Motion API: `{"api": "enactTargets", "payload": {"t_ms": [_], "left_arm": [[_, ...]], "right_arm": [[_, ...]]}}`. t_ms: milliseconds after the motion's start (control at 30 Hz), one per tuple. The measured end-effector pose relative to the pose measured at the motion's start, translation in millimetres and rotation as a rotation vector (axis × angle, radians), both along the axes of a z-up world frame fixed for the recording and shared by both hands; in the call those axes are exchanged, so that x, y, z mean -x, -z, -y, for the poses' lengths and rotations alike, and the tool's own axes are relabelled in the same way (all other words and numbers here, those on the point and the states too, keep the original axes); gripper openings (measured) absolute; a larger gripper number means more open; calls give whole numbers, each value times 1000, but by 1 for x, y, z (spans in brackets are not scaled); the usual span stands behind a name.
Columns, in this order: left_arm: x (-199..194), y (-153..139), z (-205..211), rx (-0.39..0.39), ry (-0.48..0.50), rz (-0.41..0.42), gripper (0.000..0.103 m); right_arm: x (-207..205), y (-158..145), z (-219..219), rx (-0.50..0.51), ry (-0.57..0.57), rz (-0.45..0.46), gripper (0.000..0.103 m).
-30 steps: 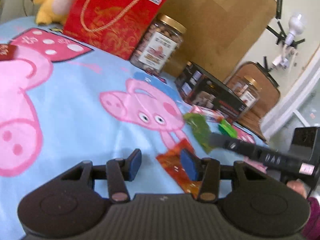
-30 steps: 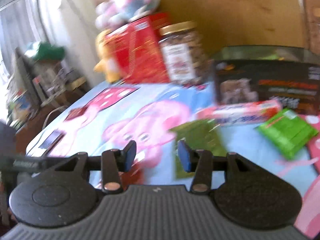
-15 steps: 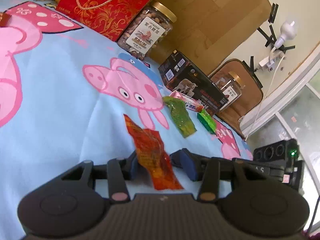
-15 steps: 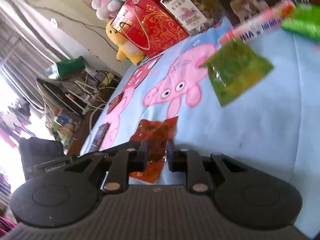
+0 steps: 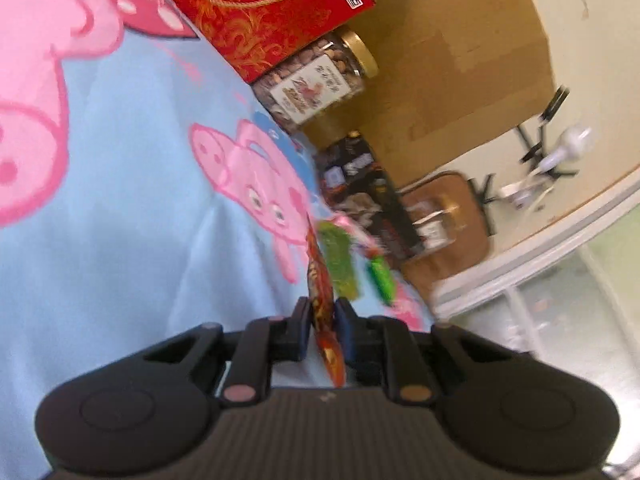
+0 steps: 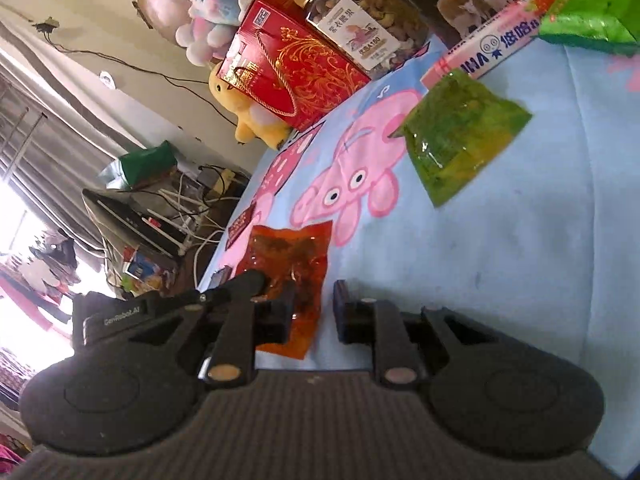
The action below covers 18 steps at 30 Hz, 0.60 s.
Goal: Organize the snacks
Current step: 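Carry the orange pack into the black tin and release it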
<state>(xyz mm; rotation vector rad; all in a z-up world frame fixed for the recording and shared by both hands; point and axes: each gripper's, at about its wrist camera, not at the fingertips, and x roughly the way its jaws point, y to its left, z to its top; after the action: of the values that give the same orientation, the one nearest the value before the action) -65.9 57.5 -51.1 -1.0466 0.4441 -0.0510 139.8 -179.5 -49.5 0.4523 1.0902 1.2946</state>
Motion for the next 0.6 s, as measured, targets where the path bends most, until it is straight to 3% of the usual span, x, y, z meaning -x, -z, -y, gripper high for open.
{"api": "enactTargets", "payload": {"t_ms": [133,167,200,333,600], "left_arm": [[1,-8,4,-5,-1,45,14],[-1,-10,4,-1,2,48,14],[-5,-13,4,-11,-2,47,15],[-43,-40,10,-99,58,53,16],[-205,-113,51,-462,174,64,22]], "right_arm": [[-2,2,2,-66,-25,-87,35],[-2,4,2,-85,-42,-113,32],[-1,2,3,-102,-56,-119,19],[-6,-22,13,-124,-13,14,15],[-83,-82,38,-112,259,255,15]]}}
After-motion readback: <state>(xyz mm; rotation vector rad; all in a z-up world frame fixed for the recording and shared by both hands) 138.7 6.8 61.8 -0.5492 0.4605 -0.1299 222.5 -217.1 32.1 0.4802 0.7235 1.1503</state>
